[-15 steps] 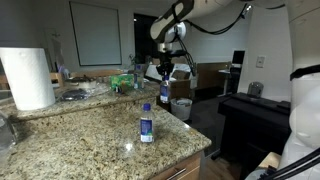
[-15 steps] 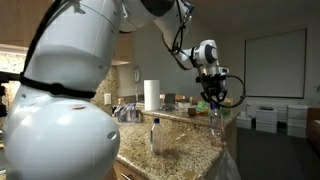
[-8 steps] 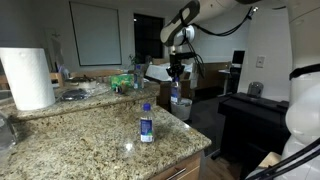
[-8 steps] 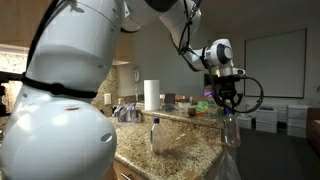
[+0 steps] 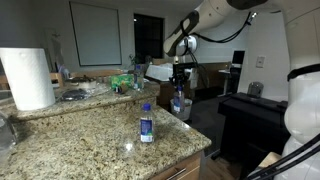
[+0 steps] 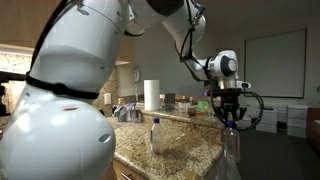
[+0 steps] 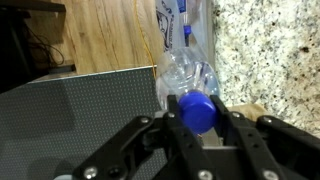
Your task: Put the water bottles on the counter in the plastic bag
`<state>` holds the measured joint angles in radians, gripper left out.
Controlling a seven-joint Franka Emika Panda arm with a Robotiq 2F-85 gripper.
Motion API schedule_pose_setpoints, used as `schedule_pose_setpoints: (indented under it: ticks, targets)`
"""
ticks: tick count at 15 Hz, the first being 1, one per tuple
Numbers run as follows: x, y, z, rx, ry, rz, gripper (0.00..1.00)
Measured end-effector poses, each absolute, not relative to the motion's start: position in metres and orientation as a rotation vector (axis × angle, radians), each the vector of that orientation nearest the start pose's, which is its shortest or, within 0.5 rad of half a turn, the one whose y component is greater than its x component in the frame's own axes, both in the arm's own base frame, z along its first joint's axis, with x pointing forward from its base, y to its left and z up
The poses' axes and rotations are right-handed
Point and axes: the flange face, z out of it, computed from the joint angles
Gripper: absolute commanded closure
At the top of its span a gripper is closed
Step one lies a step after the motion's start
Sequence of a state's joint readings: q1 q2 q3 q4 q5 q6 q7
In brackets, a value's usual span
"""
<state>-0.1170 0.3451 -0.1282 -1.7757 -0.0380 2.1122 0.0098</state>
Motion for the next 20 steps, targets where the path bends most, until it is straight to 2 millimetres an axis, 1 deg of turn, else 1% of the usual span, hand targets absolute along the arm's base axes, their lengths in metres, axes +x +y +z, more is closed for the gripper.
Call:
schedule_pose_setpoints:
  ticks: [4,6,9,12,16,20]
  targets:
    - [0.622,-0.164,0.325,-3.136,0.579,0.023,0.9]
    - [0.617,-0.169,0.303,-3.085,0.693,0.058,0.9]
    - [0.607,-0.168,0.273,-2.994,0.812,0.133,0.9]
    - [0.603,-0.162,0.253,-2.923,0.907,0.18,0.9]
    - [0.597,-0.164,0.233,-2.88,1.016,0.236,0.9]
    - [0.578,-0.165,0.211,-2.829,1.118,0.317,0.9]
